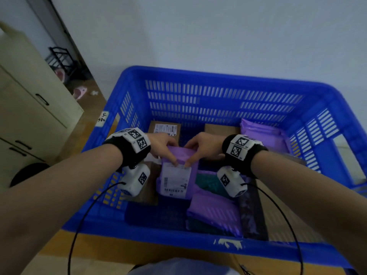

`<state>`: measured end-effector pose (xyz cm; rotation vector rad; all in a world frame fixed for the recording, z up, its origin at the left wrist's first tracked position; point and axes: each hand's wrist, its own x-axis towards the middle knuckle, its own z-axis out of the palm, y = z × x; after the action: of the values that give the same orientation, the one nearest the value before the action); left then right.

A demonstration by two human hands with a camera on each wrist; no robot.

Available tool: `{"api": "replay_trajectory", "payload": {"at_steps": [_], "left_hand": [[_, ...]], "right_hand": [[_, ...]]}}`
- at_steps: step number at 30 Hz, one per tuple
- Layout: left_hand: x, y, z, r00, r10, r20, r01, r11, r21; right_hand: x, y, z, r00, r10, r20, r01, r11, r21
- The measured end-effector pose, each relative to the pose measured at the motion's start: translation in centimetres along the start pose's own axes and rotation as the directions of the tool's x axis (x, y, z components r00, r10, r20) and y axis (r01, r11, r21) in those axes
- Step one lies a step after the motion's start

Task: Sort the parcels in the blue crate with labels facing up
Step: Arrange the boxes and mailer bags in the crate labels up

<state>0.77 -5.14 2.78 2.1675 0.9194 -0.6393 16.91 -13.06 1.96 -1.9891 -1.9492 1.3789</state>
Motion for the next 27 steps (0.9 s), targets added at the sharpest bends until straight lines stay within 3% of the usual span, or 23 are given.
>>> {"api": "replay_trajectory", "payload": {"at_steps": [7, 10, 12, 16, 20, 23, 27], "left_hand": [[-0.5, 0.7, -3.4, 0.982, 0.012, -0.187, -0.043, 0.986, -0.163], [-0.8, 0.7, -4.4, 0.941, 0.016, -0.339, -0.141, 0.927, -0.348], [-0.8, 0.5, -4.8, 0.908, -0.043, -0.417, -0.16, 0.884, -0.439], [-0.2, -0.1, -4.6, 0.845, -0.213, -0.491, -0.1, 0.838, -0.536], [0.8, -0.2, -3.6, 0.796, -0.364, -0.484, -0.027, 0.777, -0.629], [1.6, 0.1, -2.6, 0.844, -0.332, -0.421, -0.122, 0.644, -0.755], [2.1, -0.8, -1.9, 0.818, -0.367, -0.443, -0.232, 0.493, -0.838]], "right_hand": [[-1.1, -1.5, -3.4, 0.984, -0.088, -0.157, 0.071, 0.991, -0.113], [-1.7, -0.4, -5.1, 0.957, -0.046, -0.287, 0.043, 0.999, -0.015], [-1.9, 1.0, -6.0, 0.917, 0.045, -0.396, 0.03, 0.983, 0.182], [-2.0, 3.6, -6.8, 0.822, 0.257, -0.508, 0.171, 0.739, 0.651], [-1.4, 4.7, -6.3, 0.765, 0.405, -0.501, 0.262, 0.516, 0.816], [-0.9, 4.7, -5.4, 0.769, 0.423, -0.48, 0.294, 0.433, 0.852], [0.5, 4.7, -3.9, 0.794, 0.427, -0.433, 0.259, 0.407, 0.876]]}}
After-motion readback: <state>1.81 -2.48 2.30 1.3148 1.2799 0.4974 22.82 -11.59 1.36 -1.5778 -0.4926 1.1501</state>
